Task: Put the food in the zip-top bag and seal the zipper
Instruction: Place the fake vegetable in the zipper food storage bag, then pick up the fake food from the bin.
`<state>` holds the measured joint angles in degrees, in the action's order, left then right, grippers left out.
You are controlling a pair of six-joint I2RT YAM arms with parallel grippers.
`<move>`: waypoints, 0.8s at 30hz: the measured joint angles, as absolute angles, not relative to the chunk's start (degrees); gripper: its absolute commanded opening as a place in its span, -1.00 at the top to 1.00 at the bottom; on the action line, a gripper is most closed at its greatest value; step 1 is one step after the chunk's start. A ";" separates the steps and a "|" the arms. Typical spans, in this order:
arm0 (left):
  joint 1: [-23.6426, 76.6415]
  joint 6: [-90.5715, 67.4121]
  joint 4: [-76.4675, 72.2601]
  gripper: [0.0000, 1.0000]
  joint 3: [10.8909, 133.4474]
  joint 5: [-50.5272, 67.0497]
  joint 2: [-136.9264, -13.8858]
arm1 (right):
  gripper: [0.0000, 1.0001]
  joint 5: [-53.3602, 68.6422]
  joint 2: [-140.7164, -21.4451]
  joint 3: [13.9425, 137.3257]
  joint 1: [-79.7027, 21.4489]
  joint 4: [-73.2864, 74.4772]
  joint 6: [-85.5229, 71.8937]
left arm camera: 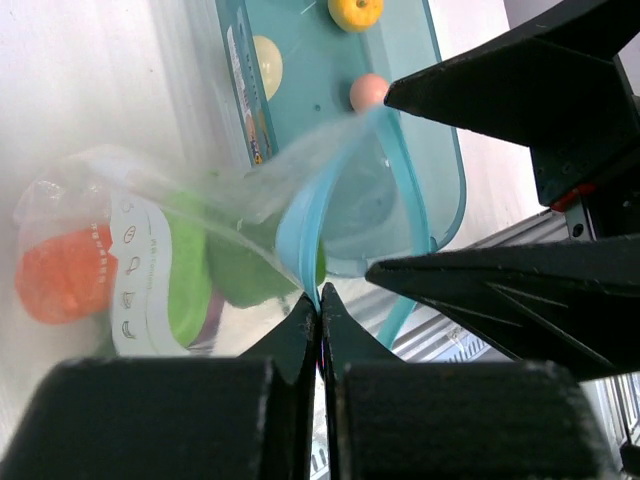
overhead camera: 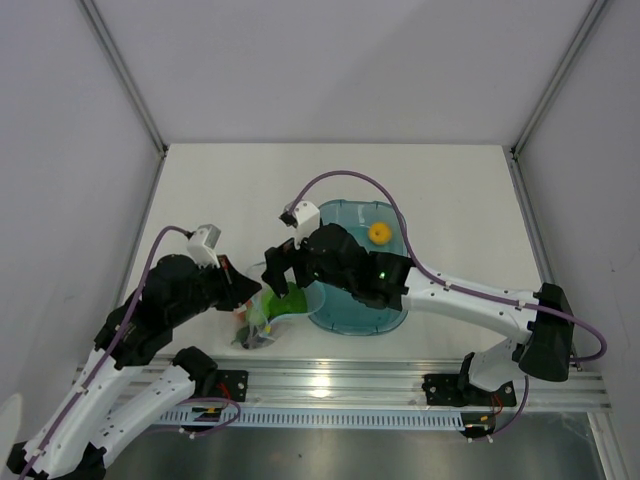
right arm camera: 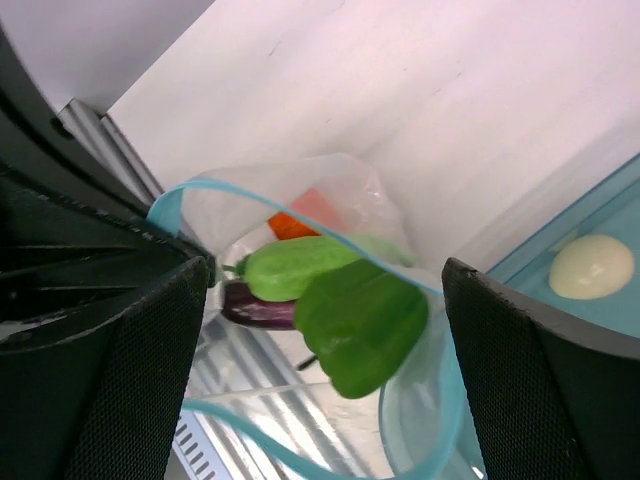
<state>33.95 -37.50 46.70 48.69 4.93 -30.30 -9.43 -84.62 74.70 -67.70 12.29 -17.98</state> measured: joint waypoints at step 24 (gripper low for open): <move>33.95 -37.45 46.72 0.99 49.17 4.67 -29.61 | -0.60 -27.24 -76.36 63.22 -52.88 14.37 -31.79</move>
<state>33.95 -37.45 46.72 49.17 4.67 -29.61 -27.24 -76.36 63.22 -52.88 14.37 -31.79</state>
